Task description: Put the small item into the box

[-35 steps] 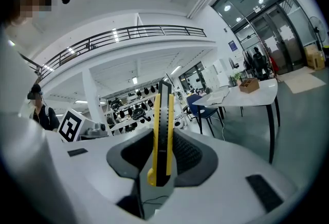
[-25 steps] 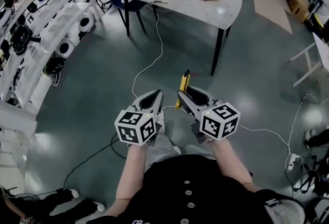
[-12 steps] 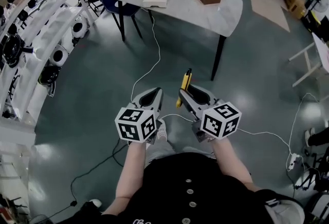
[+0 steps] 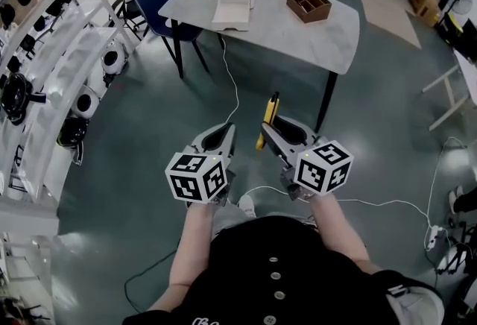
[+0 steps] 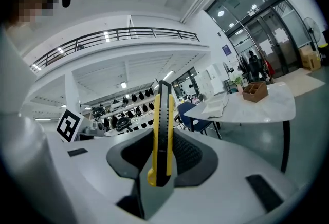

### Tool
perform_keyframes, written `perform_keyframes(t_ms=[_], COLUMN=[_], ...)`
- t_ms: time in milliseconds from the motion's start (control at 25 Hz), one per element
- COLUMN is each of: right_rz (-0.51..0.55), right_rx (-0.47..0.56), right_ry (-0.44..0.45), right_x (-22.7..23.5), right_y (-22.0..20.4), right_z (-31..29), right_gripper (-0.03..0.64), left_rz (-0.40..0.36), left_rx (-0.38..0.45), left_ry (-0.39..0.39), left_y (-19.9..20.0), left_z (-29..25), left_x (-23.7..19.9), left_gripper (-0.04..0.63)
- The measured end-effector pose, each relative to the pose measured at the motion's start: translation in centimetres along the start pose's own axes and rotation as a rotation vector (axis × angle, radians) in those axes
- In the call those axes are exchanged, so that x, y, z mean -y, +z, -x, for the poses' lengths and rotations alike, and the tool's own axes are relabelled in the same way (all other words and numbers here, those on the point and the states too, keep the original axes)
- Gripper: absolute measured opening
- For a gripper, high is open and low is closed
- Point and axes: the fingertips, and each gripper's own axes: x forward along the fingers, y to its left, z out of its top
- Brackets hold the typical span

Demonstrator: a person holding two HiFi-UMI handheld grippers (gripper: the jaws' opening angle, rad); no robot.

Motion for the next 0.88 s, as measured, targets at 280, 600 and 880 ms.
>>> perform_keyframes(t_ms=[280, 600, 880], right_rz=[0.002, 0.0, -0.006], right_rx=[0.014, -0.025, -0.036], right_ry=[-0.003, -0.014, -0.001], right_x=[0.0, 1.2, 2.0], right_y=[0.6, 0.1, 0.7], right_z=[-5.1, -7.9, -11.1], right_gripper=[0.118, 0.118, 0.118], left_rz=[0.02, 0.058, 0.082], left_rx=[-0.011, -0.042, -0.053], left_ry=[-0.014, -0.007, 0.006], left_y=[1.3, 0.5, 0.9], left_z=[-1.7, -3.1, -4.3], left_x=[-4.6, -7.5, -10.0], left_gripper=[0.018, 0.018, 0.018])
